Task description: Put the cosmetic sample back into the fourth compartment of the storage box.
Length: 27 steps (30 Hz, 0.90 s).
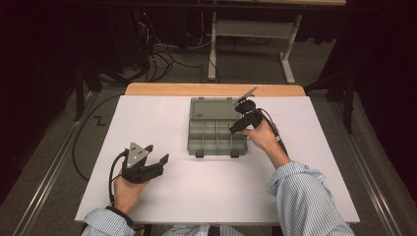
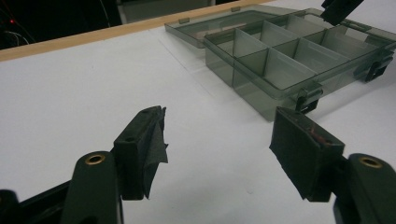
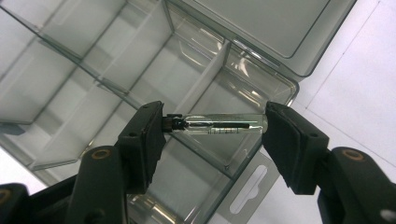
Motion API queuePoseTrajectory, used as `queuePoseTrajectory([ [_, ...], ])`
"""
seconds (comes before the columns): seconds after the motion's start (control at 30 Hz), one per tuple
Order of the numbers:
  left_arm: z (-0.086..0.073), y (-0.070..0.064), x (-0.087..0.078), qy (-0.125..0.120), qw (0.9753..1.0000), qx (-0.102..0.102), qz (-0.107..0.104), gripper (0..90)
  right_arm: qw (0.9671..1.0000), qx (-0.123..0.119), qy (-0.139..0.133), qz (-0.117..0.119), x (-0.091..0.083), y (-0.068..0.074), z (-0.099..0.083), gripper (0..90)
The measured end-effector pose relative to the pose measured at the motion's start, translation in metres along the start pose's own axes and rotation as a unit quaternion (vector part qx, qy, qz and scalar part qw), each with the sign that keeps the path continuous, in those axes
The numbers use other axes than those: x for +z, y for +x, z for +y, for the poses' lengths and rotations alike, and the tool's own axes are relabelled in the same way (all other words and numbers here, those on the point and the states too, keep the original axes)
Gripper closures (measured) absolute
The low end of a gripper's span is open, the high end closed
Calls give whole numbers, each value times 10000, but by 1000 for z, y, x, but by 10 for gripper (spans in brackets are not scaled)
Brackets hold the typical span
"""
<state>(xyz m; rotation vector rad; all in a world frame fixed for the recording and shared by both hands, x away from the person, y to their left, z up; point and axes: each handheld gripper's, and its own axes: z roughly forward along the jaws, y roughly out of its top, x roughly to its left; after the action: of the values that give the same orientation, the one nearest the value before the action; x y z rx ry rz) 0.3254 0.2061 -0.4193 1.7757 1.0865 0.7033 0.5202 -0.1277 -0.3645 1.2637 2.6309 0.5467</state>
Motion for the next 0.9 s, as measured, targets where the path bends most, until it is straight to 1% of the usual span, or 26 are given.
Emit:
queuePoseTrajectory([
  [0.17,0,0,0,0,10000,11,-5,344,10000,33,-7,-40,1,-1,1,413],
  [0.33,0,-1,0,0,10000,10,-1,344,10000,-23,-45,-80,2,1,2,410],
  [0.5,0,-1,0,14,10000,-4,-16,347,10000,-51,-4,-64,4,2,3,391],
  [0.67,0,-1,-1,-3,10000,5,-9,347,9999,-70,6,-134,3,4,2,383],
  [0.8,0,-1,-1,-20,10000,11,-10,347,9999,-43,-8,-146,1,3,1,406],
  [0.9,0,0,-1,-17,10000,4,-5,347,9998,45,-96,-182,-5,2,-2,458],
])
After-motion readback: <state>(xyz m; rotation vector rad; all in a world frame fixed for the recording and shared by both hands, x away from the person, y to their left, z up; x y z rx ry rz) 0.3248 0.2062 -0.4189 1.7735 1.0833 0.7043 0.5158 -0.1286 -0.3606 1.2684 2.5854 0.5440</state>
